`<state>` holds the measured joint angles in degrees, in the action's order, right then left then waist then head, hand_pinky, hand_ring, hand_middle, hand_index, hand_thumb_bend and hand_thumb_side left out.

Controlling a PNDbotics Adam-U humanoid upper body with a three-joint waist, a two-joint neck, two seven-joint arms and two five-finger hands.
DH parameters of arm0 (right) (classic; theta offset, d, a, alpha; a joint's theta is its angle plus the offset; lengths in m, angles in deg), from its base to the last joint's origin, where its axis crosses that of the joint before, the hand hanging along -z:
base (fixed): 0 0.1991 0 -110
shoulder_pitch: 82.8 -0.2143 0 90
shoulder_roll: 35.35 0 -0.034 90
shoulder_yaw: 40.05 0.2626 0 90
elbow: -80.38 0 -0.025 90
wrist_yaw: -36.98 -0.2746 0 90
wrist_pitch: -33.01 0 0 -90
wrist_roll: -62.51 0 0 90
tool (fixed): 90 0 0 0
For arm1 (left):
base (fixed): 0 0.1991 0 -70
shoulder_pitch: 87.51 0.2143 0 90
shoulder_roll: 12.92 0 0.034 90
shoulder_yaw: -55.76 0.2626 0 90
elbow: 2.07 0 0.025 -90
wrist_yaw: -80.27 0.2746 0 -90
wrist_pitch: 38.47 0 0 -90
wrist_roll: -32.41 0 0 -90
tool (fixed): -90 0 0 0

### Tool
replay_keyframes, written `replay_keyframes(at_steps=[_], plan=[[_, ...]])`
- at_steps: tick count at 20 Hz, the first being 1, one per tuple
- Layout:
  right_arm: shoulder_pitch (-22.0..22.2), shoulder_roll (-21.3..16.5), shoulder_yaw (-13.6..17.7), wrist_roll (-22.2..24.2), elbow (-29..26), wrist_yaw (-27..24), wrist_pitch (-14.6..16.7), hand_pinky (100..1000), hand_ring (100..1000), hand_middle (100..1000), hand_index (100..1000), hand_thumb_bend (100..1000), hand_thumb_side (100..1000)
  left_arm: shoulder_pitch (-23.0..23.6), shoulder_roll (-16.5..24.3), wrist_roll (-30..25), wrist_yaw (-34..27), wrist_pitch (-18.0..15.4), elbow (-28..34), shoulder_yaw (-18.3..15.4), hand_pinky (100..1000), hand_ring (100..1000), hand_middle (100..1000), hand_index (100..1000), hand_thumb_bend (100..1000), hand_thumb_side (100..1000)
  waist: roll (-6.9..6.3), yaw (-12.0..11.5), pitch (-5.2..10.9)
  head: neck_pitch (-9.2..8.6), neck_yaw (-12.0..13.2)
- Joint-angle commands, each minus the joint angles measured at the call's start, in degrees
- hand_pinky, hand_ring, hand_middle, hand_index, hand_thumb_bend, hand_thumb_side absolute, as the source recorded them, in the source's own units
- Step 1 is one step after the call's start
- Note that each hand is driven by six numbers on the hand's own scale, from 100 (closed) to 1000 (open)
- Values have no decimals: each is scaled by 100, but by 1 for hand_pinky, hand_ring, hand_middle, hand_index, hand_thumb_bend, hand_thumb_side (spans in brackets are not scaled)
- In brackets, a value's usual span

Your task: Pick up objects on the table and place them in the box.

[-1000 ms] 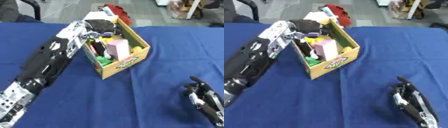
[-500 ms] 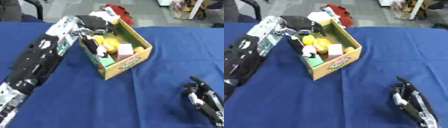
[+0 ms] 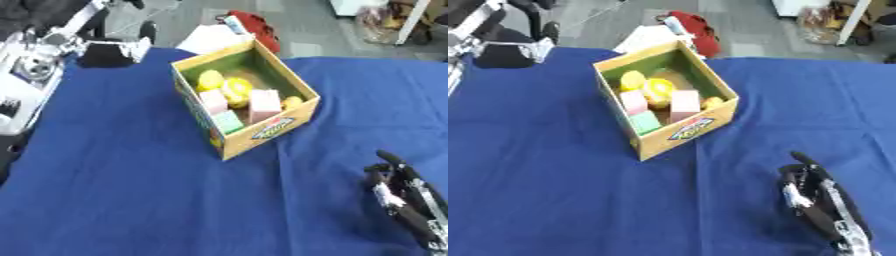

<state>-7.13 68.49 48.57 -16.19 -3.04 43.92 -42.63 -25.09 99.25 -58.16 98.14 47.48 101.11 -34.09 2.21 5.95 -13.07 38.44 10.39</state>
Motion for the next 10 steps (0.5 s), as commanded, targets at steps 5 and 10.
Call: replay_keyframes(at_steps=[5,10], plan=[[-84,-6,61,-12,-165,-55,27,659,608,665,921,100,418,1127,-650,1060,-968,312,662,-457,737,648,692,794,100,516,124,-142,224,287,-114],[-96,49,71,-4,-206,-80,31,660,608,666,922,100,419,1627,-1270,1203,-1253,286,644,-450,728,637,683,793,100,598,158,-194,244,398,-99]])
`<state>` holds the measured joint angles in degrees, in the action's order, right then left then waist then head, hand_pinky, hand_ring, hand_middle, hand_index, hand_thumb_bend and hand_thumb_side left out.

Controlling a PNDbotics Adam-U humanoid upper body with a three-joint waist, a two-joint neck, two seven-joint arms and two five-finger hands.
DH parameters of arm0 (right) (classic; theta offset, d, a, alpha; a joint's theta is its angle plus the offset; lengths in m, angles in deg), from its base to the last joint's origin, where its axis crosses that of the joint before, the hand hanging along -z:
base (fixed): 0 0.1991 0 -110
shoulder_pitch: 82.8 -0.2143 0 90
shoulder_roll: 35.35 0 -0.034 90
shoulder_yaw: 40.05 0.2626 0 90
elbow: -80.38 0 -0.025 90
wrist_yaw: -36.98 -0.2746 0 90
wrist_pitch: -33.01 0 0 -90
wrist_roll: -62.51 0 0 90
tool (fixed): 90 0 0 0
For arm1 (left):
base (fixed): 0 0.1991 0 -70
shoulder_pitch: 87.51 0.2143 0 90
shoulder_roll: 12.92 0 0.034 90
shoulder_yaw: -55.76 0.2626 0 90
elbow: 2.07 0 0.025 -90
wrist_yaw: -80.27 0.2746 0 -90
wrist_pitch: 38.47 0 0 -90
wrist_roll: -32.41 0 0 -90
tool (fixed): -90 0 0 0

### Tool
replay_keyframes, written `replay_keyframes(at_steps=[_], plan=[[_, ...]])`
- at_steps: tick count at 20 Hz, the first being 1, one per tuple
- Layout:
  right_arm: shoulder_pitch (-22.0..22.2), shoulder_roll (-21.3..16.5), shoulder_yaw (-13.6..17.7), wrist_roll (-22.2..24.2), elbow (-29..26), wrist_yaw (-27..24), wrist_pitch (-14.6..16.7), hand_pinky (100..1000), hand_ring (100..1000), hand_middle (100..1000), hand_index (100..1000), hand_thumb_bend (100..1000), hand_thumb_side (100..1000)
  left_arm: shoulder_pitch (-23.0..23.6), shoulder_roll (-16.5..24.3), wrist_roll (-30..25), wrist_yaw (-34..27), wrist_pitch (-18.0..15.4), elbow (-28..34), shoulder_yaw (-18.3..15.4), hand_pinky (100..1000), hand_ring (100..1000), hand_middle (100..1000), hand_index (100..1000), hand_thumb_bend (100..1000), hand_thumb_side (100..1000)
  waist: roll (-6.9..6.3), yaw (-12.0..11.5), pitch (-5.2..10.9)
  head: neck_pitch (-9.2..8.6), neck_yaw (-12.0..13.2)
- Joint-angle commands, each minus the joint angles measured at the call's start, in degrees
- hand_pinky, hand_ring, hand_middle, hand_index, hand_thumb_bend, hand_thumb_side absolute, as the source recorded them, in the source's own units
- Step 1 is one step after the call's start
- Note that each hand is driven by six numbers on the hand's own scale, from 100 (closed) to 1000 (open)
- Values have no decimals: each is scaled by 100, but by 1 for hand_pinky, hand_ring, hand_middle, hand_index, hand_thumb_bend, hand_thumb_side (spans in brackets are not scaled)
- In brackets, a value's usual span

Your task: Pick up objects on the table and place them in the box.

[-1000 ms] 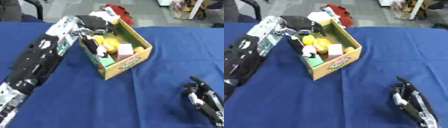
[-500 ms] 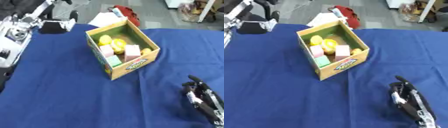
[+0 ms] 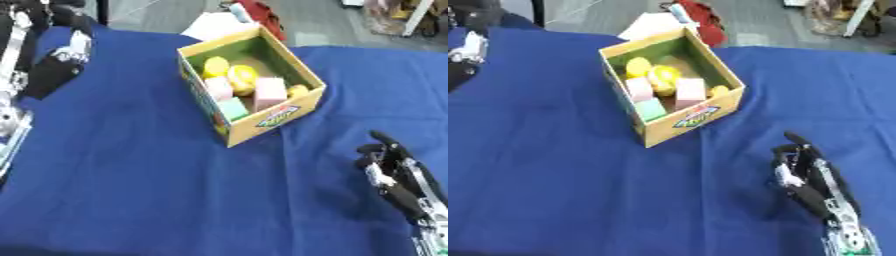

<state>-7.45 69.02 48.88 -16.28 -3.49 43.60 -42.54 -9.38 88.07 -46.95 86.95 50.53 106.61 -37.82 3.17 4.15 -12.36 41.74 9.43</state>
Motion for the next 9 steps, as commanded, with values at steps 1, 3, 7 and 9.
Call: replay_keyframes(at_steps=[1,3,7,9], plan=[[-64,10,41,8,-172,-53,20,660,608,666,922,100,420,130,-260,96,-172,-35,76,-74,727,636,682,793,100,606,64,-16,176,97,-4],[-62,25,45,11,-198,-63,17,661,609,667,922,100,419,249,-437,106,-235,-65,37,-64,725,633,680,794,100,628,60,-8,183,147,-8],[-84,39,44,18,-253,-78,15,661,610,669,922,100,413,413,-702,88,-306,-133,-24,-54,723,627,676,795,100,651,49,11,191,225,-70],[-86,54,55,18,-289,-90,16,662,609,668,921,100,414,472,-797,76,-322,-168,-50,-57,722,626,675,795,100,664,40,32,198,235,-105]])
